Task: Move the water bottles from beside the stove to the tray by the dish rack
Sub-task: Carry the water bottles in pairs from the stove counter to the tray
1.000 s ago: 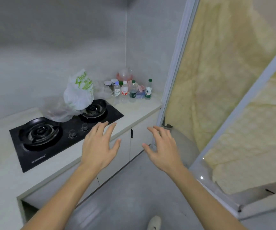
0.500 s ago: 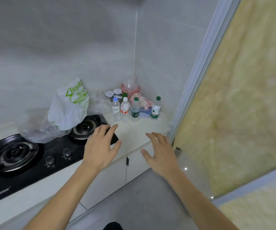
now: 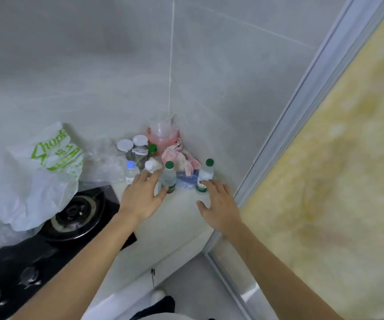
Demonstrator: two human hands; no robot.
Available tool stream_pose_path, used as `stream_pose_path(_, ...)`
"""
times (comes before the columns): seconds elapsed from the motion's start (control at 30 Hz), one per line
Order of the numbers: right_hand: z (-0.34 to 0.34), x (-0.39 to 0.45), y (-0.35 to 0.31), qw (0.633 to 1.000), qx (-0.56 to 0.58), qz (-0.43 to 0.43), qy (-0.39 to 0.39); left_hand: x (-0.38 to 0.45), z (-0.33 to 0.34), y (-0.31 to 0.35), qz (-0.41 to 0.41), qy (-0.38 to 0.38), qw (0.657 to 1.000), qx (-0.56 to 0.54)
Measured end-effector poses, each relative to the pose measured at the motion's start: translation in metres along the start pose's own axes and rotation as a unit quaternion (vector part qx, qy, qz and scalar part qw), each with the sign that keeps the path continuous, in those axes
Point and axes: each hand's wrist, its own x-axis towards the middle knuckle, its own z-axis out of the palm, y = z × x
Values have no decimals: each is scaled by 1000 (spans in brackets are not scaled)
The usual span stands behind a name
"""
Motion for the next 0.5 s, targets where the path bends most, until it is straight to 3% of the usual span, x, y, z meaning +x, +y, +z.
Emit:
stream_pose_path(0.2,-5,94,41,999,-2,48,-14,103,26,2,11,-56,998,18)
stream_pose_path(0.5,12,186,68,994,-74,18,-83,149,81,-8,-5,-95,994,57)
